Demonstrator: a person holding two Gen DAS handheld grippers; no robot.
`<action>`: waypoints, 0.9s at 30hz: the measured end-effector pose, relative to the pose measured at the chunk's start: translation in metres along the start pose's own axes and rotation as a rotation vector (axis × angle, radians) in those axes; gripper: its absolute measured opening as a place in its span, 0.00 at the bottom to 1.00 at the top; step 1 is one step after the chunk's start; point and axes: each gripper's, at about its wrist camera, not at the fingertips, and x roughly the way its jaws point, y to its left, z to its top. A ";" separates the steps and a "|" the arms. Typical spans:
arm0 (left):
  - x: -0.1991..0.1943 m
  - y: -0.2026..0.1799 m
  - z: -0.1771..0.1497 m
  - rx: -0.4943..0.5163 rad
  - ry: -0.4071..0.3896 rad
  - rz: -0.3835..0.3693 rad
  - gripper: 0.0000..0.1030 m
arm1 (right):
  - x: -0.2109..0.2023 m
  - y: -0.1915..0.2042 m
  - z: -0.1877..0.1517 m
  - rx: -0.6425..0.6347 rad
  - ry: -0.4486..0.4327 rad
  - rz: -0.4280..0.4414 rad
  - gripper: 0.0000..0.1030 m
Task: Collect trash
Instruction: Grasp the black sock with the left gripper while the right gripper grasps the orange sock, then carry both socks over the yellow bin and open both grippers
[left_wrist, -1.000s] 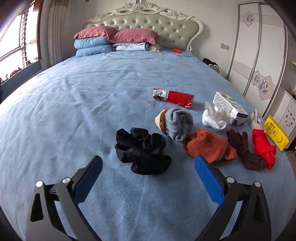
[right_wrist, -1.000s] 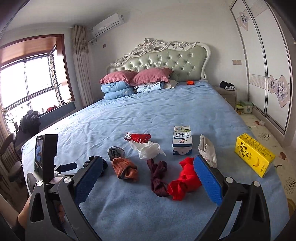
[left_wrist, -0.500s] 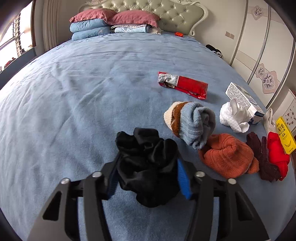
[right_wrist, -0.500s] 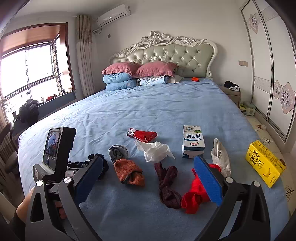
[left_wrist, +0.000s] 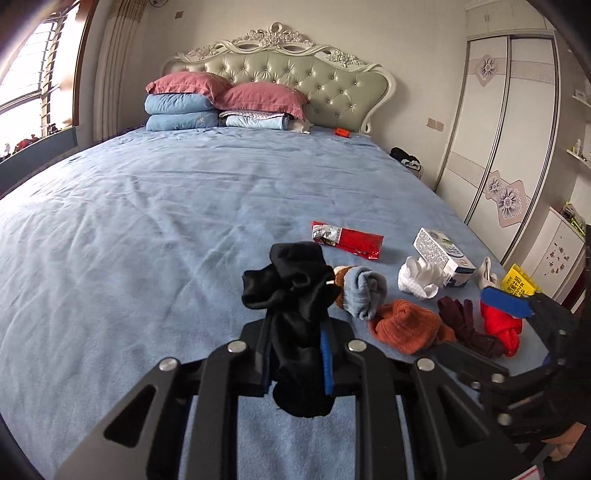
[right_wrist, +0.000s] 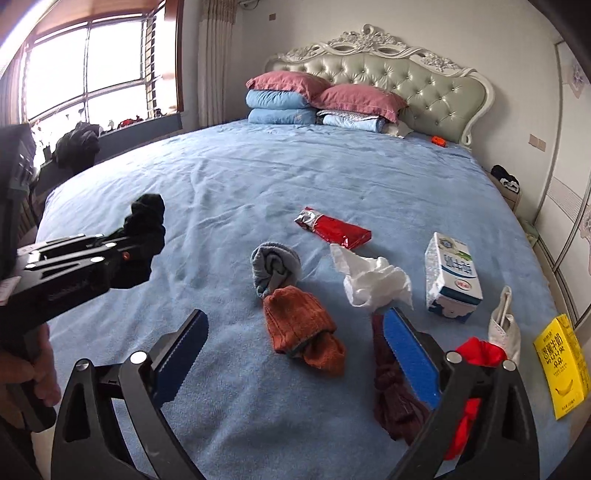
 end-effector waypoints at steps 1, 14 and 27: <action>-0.002 0.001 -0.001 -0.001 -0.002 -0.009 0.19 | 0.010 0.003 0.002 -0.024 0.027 -0.005 0.78; -0.018 -0.018 -0.008 0.015 -0.001 -0.077 0.19 | 0.016 -0.006 0.004 -0.048 0.087 0.027 0.24; -0.030 -0.198 -0.016 0.198 0.055 -0.454 0.19 | -0.181 -0.144 -0.070 0.168 -0.148 -0.099 0.24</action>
